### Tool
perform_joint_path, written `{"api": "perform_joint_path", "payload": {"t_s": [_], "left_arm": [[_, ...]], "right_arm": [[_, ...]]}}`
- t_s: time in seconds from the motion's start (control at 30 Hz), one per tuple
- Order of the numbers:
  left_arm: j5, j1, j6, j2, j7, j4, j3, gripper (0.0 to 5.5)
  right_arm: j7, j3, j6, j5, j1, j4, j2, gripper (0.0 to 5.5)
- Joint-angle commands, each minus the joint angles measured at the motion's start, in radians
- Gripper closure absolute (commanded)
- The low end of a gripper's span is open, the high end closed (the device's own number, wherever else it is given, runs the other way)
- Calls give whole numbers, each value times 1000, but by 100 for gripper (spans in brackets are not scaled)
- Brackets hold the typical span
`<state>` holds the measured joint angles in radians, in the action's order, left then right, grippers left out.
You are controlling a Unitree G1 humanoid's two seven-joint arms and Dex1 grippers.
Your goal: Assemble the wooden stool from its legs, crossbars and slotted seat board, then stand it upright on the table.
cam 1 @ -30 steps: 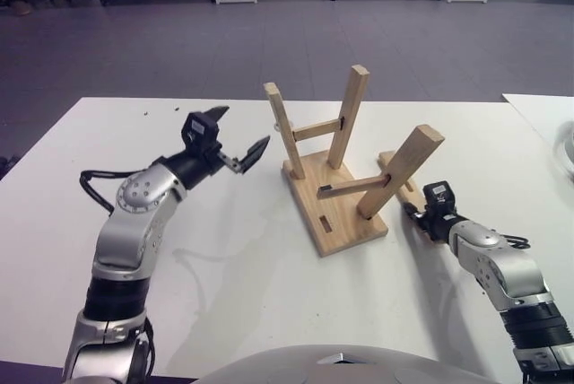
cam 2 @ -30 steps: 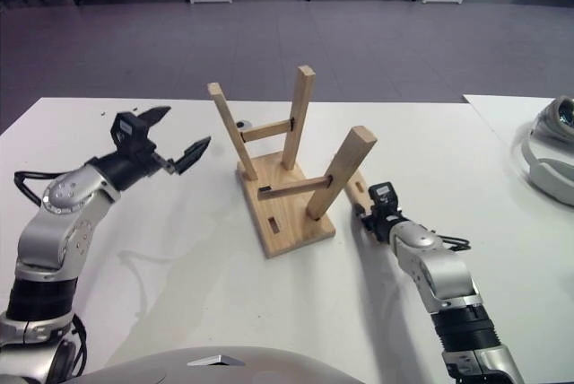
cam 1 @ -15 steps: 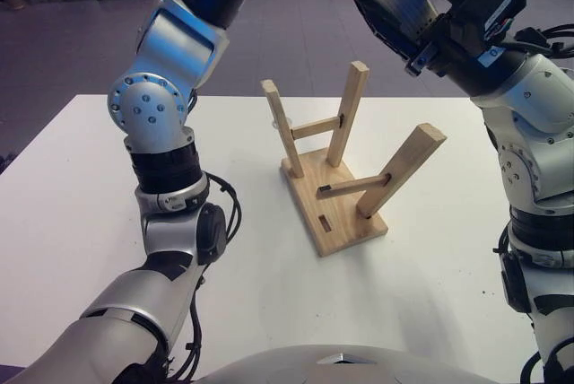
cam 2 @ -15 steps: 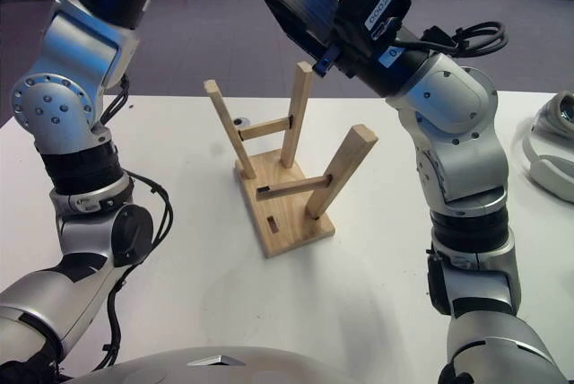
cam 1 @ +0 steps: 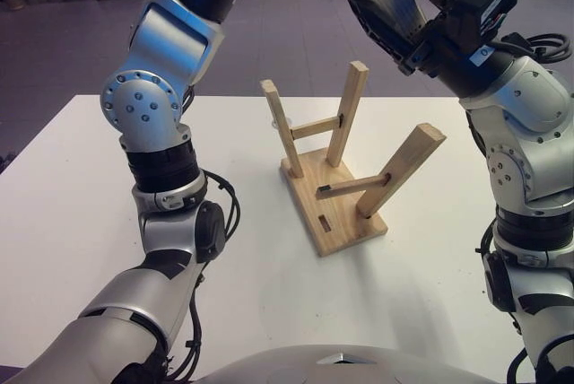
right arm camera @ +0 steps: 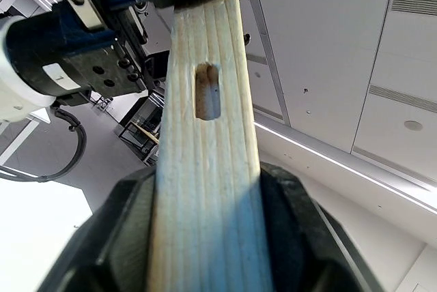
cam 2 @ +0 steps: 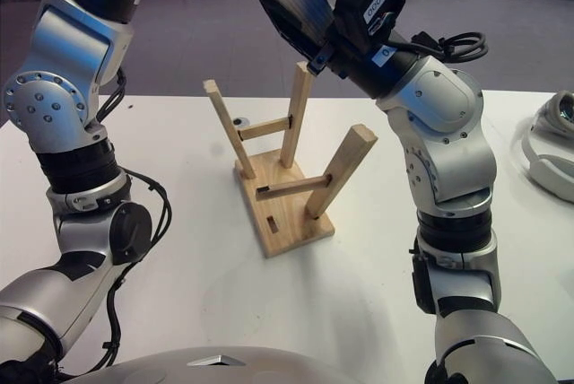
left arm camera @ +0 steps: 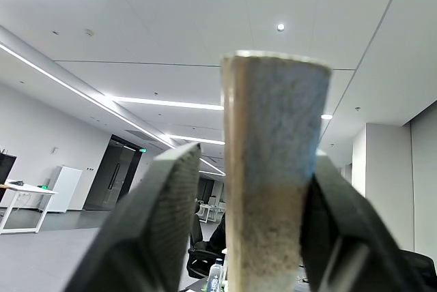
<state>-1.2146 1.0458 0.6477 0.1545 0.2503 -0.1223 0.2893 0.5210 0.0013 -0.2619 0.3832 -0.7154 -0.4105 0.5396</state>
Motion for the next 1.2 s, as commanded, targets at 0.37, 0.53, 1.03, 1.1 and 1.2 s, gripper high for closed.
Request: {"api": "perform_joint_path", "payload": {"t_s": [0.37,0.53,1.03,1.1,1.2], "left_arm": [[-1,-45,-32,23,-70,-4,54,448],[29,-219,7,112,-101,-78,93,448],[146,-918,47,147,-284,-524,39,448],[142,-977,22,80,-388,-553,46,448],[172,-1089,-6,-9,-495,-616,2,448]], "right_arm": [[-15,-3,-24,-32,-14,-27,-37,231],[-107,-219,-172,134,-23,81,-47,203],[-59,-143,-251,109,571,96,-107,203],[-82,-131,-276,111,601,39,-124,203],[-114,-99,-317,116,647,-42,-148,203]]}}
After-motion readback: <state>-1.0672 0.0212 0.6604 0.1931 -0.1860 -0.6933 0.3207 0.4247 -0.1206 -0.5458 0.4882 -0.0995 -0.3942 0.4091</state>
